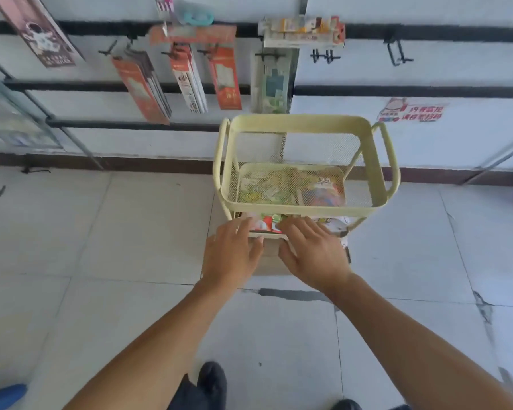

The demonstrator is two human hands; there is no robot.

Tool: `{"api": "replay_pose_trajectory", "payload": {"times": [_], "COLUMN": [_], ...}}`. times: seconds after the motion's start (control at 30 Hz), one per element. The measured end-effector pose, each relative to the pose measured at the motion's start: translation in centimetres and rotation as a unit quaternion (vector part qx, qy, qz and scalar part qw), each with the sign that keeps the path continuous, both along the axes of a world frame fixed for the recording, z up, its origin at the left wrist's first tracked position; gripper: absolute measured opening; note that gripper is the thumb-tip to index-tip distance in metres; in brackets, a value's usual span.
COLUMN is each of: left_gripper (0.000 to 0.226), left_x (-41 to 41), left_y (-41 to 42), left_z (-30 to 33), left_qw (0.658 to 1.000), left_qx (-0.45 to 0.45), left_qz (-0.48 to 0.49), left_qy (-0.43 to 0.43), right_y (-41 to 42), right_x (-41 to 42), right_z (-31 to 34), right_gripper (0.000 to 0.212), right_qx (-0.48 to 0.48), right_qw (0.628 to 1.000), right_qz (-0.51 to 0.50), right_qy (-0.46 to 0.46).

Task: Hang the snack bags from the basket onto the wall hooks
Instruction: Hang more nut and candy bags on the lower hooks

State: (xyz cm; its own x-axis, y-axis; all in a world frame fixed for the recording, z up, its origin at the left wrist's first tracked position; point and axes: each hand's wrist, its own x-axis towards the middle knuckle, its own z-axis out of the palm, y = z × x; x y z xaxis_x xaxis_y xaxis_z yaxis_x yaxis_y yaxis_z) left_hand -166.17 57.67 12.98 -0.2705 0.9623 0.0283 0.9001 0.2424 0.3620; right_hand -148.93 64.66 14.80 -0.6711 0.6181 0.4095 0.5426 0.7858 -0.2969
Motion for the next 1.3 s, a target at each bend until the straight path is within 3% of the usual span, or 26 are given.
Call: {"api": "replay_pose_trajectory", "payload": {"times": [0.2,0.37,0.6,1.03,1.1,1.17,1.23,1.3], "left_gripper": [0.041,0.034,0.038,0.041,0.041,0.043,0.045,0.047], "left_x": [-0.1,-1.3,-2.4,-2.8,-2.7,-2.9,-3.0,-3.0], "left_y": [3.3,5.9,7.4,8.0,8.0,8.1,8.3,8.6], "left_z": [-18.5,-26.3,-28.4,-28.4,-28.2,-28.1,-28.3,-28.5], "left_qw": [0.998,0.991,0.987,0.99,0.991,0.991,0.991,0.991], "left_qx": [0.053,0.125,0.137,0.099,0.102,0.104,0.103,0.095], "left_qz": [-0.002,0.01,0.017,0.054,0.046,0.042,0.041,0.042], "left_qy": [0.023,0.047,0.081,0.084,0.077,0.073,0.077,0.083], "right_y": [3.2,6.0,8.3,12.2,12.5,12.8,13.0,12.9], "right_x": [-0.9,-3.5,-5.8,-8.3,-8.5,-8.6,-8.6,-8.5], "right_z": [-18.7,-27.5,-30.5,-29.6,-29.6,-29.4,-29.4,-29.3], "right_gripper": [0.028,0.04,0.06,0.057,0.039,0.021,0.019,0.015], "right_qx": [-0.072,-0.151,-0.261,-0.391,-0.434,-0.523,-0.594,-0.635], "right_qw": [0.997,0.983,0.948,0.873,0.839,0.762,0.691,0.653], "right_qz": [-0.032,-0.094,-0.181,-0.288,-0.307,-0.311,-0.293,-0.27], "right_qy": [0.006,0.035,0.034,0.049,0.116,0.221,0.289,0.312]}}
